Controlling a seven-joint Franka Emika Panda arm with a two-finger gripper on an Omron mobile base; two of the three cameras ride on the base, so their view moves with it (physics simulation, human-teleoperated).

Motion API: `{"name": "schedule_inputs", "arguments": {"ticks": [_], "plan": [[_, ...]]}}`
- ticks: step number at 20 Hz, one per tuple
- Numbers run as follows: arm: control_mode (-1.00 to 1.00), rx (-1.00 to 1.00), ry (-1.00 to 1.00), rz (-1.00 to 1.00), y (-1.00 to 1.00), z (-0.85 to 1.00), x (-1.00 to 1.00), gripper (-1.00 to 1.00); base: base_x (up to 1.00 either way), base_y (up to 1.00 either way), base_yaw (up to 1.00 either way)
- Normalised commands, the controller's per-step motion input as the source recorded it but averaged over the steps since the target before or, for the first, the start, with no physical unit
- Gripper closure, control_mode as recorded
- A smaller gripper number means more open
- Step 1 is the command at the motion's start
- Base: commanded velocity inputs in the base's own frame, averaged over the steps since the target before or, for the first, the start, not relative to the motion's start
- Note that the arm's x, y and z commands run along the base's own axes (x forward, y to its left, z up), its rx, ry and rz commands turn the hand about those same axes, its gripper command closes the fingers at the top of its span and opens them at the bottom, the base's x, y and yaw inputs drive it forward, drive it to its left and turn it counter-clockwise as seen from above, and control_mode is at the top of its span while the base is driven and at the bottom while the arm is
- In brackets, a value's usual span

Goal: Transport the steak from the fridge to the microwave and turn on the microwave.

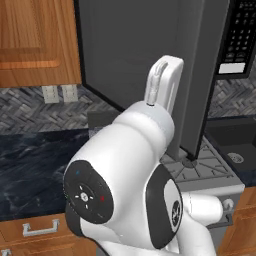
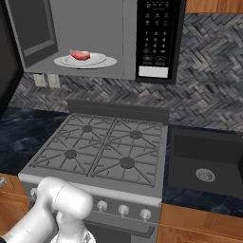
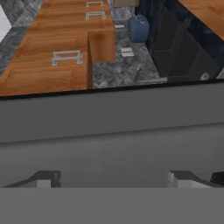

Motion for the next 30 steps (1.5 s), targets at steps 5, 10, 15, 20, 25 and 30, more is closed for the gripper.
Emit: {"name": "schedule_inputs", "arguments": {"ticks": [5, 10, 15, 20, 25, 30], "plan": [[-1.00, 0.00, -0.04, 0.00, -0.37, 0.00, 0.42, -1.00, 0.00, 0.00, 0.00], [-1.00, 0.00, 0.00, 0.00, -0.30, 0.00, 0.54, -1.00, 0.00, 0.00, 0.00], [-1.00, 0.00, 0.00, 0.00, -0.27, 0.00, 0.59, -1.00, 0.00, 0.00, 0.00], [-1.00, 0.01, 0.00, 0.00, -0.25, 0.00, 0.56, -1.00, 0.00, 0.00, 0.00], [-1.00, 0.01, 0.02, 0.00, -0.32, 0.00, 0.53, -1.00, 0.00, 0.00, 0.00], [-1.00, 0.01, 0.07, 0.00, -0.32, 0.00, 0.56, -1.00, 0.00, 0.00, 0.00]]}}
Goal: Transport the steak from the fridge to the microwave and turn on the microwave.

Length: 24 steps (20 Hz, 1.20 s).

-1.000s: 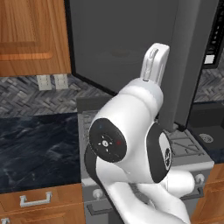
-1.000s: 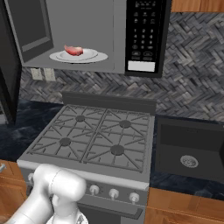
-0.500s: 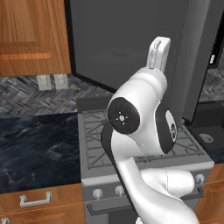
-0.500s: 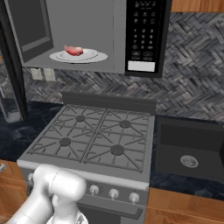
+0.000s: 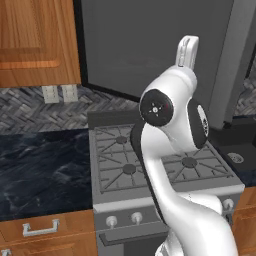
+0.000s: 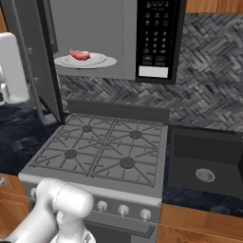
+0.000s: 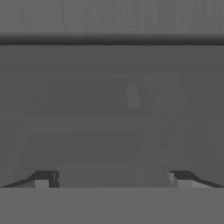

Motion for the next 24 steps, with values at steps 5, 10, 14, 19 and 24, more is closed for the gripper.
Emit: {"name": "schedule_inputs", "arguments": {"ticks": [5, 10, 14, 19, 24], "plan": [[-1.00, 0.00, 0.07, 0.00, -0.29, 0.00, 0.55, -1.00, 0.00, 0.00, 0.00], [-1.00, 0.01, 0.07, 0.02, -0.27, 0.00, 0.50, -1.00, 0.00, 0.00, 0.00], [-1.00, 0.02, 0.07, 0.07, -0.29, 0.00, 0.40, -1.00, 0.00, 0.00, 0.00], [-1.00, 0.03, 0.03, 0.13, -0.28, -0.03, 0.27, -1.00, 0.00, 0.00, 0.00], [-1.00, 0.05, 0.00, 0.14, -0.22, -0.02, 0.31, -1.00, 0.00, 0.00, 0.00]]}}
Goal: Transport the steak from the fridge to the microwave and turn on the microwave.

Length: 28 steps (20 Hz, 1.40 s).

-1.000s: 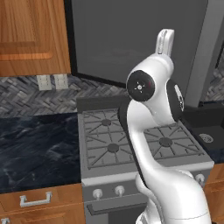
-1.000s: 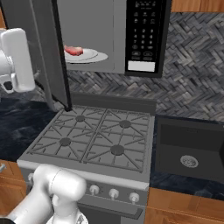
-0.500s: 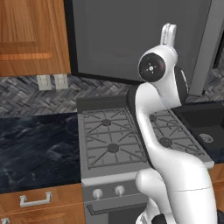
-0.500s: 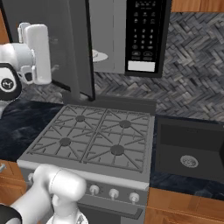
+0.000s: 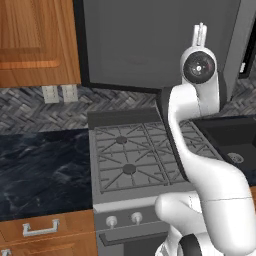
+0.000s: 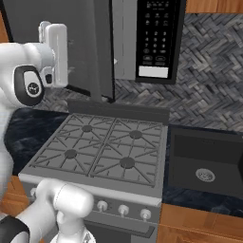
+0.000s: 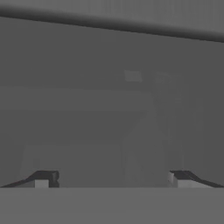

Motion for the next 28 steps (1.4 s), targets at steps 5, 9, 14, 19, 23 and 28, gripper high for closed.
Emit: {"name": "schedule_inputs", "arguments": {"ticks": [5, 9, 14, 19, 23, 28], "plan": [[-1.00, 0.04, 0.01, 0.14, -0.15, 0.00, 0.39, -1.00, 0.00, 0.00, 0.00], [-1.00, 0.01, 0.03, 0.13, -0.05, 0.00, 0.39, -1.00, 0.00, 0.00, 0.00], [-1.00, 0.00, 0.00, 0.12, 0.00, -0.01, 0.22, -1.00, 0.00, 0.00, 0.00], [-1.00, 0.00, 0.00, 0.10, 0.00, -0.05, 0.21, -1.00, 0.00, 0.00, 0.00], [-1.00, 0.00, 0.00, 0.07, 0.00, -0.06, 0.29, -1.00, 0.00, 0.00, 0.00], [-1.00, 0.00, 0.00, 0.05, 0.02, -0.11, 0.35, -1.00, 0.00, 0.00, 0.00]]}}
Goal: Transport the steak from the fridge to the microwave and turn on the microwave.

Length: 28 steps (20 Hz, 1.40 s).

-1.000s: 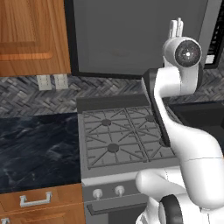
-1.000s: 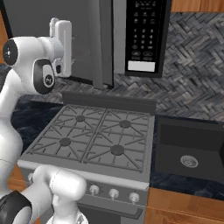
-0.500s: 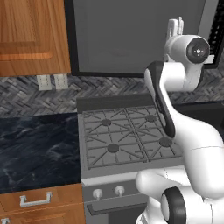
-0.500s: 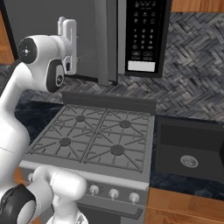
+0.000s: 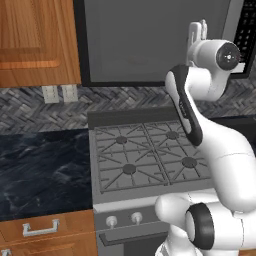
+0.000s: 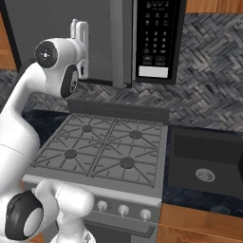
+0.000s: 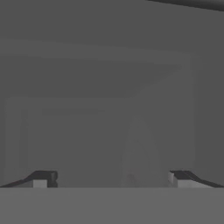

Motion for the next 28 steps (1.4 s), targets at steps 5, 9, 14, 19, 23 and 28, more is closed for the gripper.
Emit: {"name": "schedule_inputs", "arguments": {"ticks": [5, 9, 14, 19, 23, 28], "plan": [[-1.00, 0.00, 0.00, 0.05, 0.06, -0.12, 0.43, -1.00, 0.00, 0.00, 0.00], [-1.00, 0.00, 0.00, 0.06, 0.04, -0.09, 0.39, -1.00, 0.00, 0.00, 0.00], [-1.00, 0.00, 0.00, 0.05, 0.05, -0.11, 0.43, -1.00, 0.00, 0.00, 0.00], [-1.00, 0.00, 0.01, 0.05, 0.05, -0.13, 0.45, -1.00, 0.00, 0.00, 0.00], [-1.00, 0.00, 0.02, 0.05, 0.05, -0.15, 0.42, -1.00, 0.00, 0.00, 0.00], [-1.00, -0.03, 0.00, 0.05, 0.05, -0.16, 0.03, -1.00, 0.00, 0.00, 0.00]]}}
